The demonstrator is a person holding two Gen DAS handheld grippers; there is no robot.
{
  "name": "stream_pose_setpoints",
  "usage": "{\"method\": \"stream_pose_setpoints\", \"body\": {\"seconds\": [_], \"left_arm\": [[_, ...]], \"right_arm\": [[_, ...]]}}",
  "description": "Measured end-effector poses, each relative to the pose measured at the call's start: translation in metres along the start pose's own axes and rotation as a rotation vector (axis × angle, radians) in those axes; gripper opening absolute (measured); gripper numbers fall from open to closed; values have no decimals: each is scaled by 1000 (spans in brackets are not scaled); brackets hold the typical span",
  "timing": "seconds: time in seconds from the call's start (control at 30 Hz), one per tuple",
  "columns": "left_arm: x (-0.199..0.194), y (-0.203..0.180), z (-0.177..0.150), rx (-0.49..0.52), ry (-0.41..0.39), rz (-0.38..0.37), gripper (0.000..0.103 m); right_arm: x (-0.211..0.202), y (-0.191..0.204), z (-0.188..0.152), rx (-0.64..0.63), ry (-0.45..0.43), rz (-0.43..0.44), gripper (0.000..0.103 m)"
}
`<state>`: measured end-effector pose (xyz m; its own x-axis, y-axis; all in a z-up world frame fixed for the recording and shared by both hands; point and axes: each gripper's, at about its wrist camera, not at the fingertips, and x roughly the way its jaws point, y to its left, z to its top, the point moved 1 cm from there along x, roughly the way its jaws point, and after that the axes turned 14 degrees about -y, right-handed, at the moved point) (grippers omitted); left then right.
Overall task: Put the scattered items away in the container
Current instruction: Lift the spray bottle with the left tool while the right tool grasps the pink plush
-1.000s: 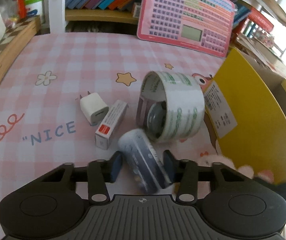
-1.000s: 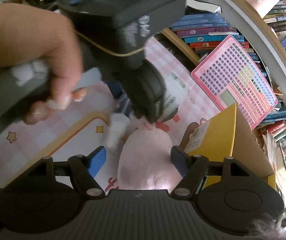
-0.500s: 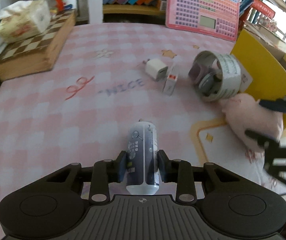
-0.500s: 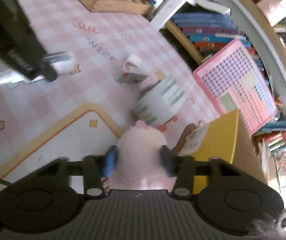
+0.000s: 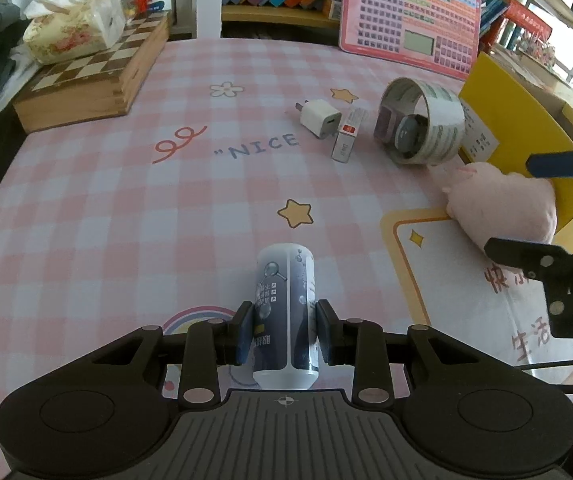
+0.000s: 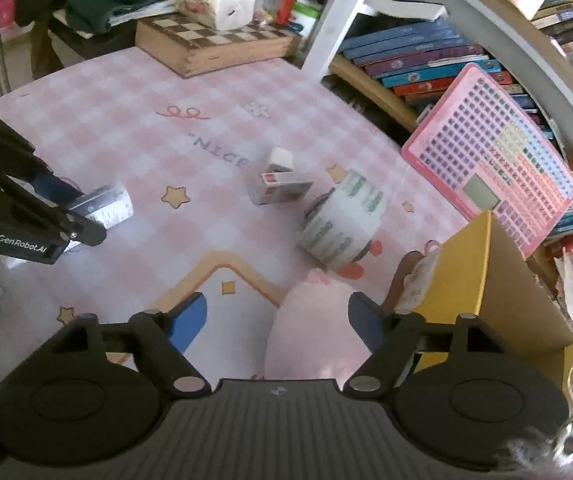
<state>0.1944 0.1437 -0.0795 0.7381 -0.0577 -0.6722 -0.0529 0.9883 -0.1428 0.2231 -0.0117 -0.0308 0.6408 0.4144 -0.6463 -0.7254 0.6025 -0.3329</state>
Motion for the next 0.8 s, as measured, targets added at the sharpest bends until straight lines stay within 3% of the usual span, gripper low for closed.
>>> {"method": "stream_pose_setpoints", "body": {"seconds": [0.13, 0.27, 0.37, 0.47, 0.53, 0.63, 0.7, 0.8], "left_arm": [[0, 0, -1, -2, -5, 1, 31], [0, 0, -1, -8, -6, 2, 32], [-1, 0, -1, -12, -3, 4, 32], [-1, 1, 0, -16, -2, 7, 32], [-1, 0, 0, -18, -3, 10, 32], [-1, 1, 0, -23, -3, 13, 32], [0, 1, 0, -25, -2, 11, 32], [1, 0, -1, -27, 2, 13, 32]], "right_arm": [[17, 0, -8, 0, 69, 12, 77], [23, 5, -11, -57, 72, 5, 76], [19, 9, -10, -97, 48, 11, 55], [1, 2, -2, 44, 8, 175, 47], [-11, -1, 2, 93, -26, 200, 49], [-16, 0, 2, 25, -51, 107, 56], [-11, -5, 2, 26, -39, 83, 67], [6, -9, -4, 37, 10, 69, 71]]}}
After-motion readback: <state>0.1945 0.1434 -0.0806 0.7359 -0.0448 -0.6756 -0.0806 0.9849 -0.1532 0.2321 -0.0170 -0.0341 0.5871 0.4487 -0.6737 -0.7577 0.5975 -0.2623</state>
